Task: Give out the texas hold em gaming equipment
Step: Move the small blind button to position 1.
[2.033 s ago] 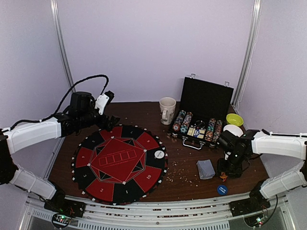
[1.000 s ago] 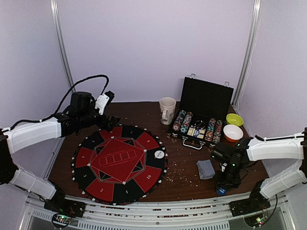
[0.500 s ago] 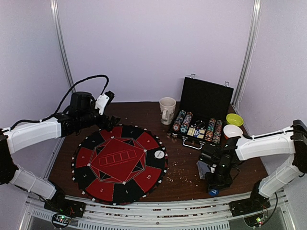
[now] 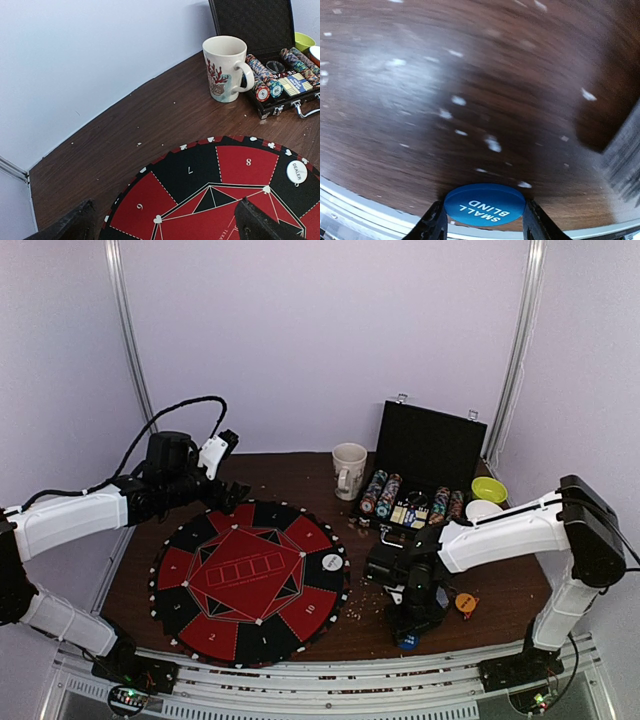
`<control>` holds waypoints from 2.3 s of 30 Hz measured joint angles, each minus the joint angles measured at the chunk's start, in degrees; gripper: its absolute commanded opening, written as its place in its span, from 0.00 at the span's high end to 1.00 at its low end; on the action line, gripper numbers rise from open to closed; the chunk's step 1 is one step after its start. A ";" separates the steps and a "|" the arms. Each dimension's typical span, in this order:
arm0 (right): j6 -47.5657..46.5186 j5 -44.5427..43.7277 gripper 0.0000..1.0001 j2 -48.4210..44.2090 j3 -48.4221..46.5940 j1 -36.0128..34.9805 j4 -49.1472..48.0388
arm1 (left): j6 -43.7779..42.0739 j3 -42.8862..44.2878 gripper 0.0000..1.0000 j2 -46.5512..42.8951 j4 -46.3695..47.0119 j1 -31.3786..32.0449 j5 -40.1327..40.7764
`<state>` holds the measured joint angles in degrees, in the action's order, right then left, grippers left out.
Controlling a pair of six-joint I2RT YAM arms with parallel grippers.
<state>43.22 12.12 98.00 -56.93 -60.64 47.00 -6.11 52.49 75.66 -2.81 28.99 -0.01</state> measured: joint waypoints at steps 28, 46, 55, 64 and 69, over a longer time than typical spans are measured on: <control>-9.88 2.60 0.57 11.23 -15.37 -1.33 -3.34 | -0.35 -0.35 0.02 -0.02 0.09 0.00 0.50; -15.54 3.28 0.59 19.28 -27.54 -3.65 -6.58 | -0.46 -0.37 0.02 -0.15 0.15 0.00 0.92; -20.68 3.10 0.59 27.50 -40.06 -5.77 -6.69 | 0.24 -0.37 0.02 -1.16 -0.04 0.00 2.89; -26.86 1.22 0.59 31.65 -47.10 -9.86 -4.76 | 0.98 -0.35 0.02 -3.32 -0.31 0.00 9.25; -29.77 0.98 0.59 31.65 -47.23 -12.20 -3.45 | 1.11 -0.35 0.02 -4.31 -0.31 0.00 10.80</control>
<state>13.45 13.10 129.64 -104.16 -72.84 43.55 -4.99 52.14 71.35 -3.11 28.99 10.79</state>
